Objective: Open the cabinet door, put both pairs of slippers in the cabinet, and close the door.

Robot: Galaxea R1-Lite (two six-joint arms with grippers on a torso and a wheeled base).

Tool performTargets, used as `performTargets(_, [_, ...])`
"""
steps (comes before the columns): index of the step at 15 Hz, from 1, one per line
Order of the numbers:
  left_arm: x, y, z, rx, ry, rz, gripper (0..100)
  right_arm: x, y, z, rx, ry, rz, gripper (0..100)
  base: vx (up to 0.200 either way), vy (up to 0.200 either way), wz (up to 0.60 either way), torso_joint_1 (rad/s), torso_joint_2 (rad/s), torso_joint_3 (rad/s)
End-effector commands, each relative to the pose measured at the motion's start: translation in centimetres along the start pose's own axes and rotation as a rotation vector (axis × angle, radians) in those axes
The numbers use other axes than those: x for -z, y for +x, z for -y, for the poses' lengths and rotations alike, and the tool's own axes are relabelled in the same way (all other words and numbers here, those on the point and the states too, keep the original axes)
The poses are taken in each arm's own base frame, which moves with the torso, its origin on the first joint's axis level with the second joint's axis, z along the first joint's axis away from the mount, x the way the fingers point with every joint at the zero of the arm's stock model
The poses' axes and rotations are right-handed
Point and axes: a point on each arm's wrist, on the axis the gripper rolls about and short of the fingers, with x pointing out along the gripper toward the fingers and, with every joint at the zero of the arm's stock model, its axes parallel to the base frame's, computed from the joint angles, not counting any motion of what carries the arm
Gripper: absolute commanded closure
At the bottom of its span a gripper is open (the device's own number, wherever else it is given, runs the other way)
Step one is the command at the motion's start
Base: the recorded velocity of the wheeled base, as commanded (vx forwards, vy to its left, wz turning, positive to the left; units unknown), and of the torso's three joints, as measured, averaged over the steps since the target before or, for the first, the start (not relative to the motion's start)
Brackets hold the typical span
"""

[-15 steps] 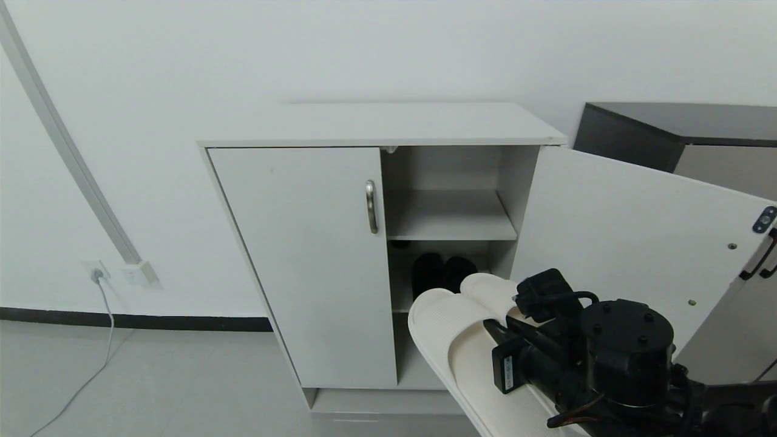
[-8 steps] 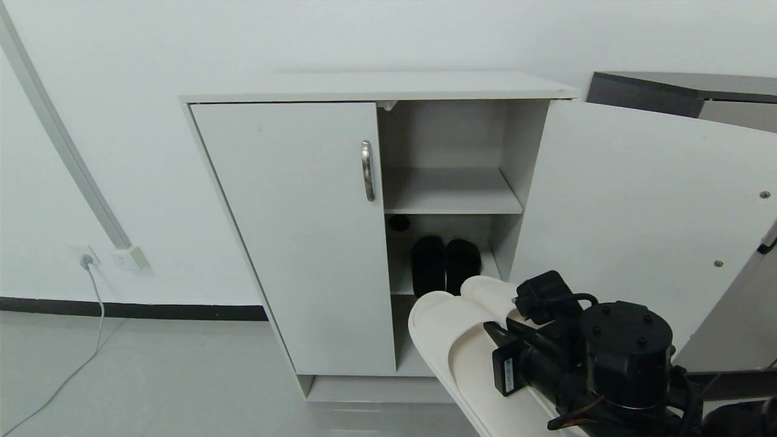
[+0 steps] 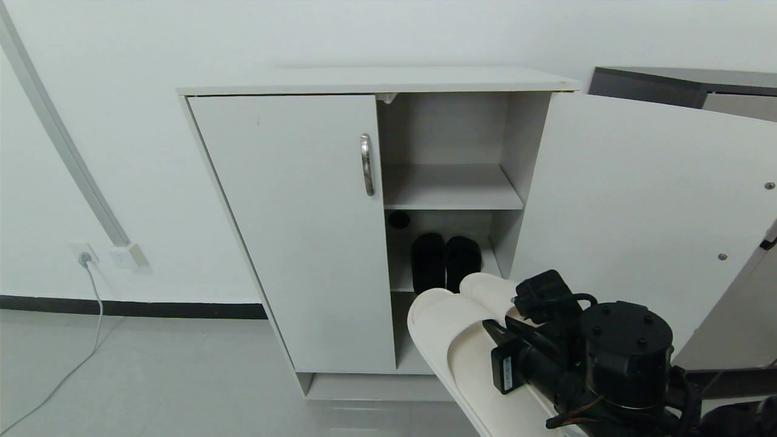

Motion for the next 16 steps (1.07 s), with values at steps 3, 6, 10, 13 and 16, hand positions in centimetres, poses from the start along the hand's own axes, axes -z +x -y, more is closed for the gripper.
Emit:
performTargets(3, [0.0,0.0,0.0,-0.001,0.000,-0.001,100,-0.6,0.7,-0.2,0.067,-0.047,0.056,100,0.000,0.000,0.00,0.000,0.00,0.000])
performTargets(6, [0.0,0.0,0.0,0.001,0.000,-0.001,100,-3.1,3.4,-2.6,0.269,-0.001,0.077,100,0.000,0.000,0.00,0.000,0.00,0.000])
performTargets(10, [0.0,0.0,0.0,-0.001,0.015,-0.001,100,-7.4,4.7,-3.2,0.306,0.042,0.057,100,0.000,0.000,0.00,0.000,0.00,0.000])
performTargets(13, [0.0,0.0,0.0,-0.001,0.006,-0.001,100,-11.6,5.3,-3.8,0.382,0.064,0.074,100,0.000,0.000,0.00,0.000,0.00,0.000])
performTargets(16, [0.0,0.0,0.0,0.001,0.010,-0.001,100,-12.7,5.5,-3.8,0.405,0.063,0.071,100,0.000,0.000,0.00,0.000,0.00,0.000])
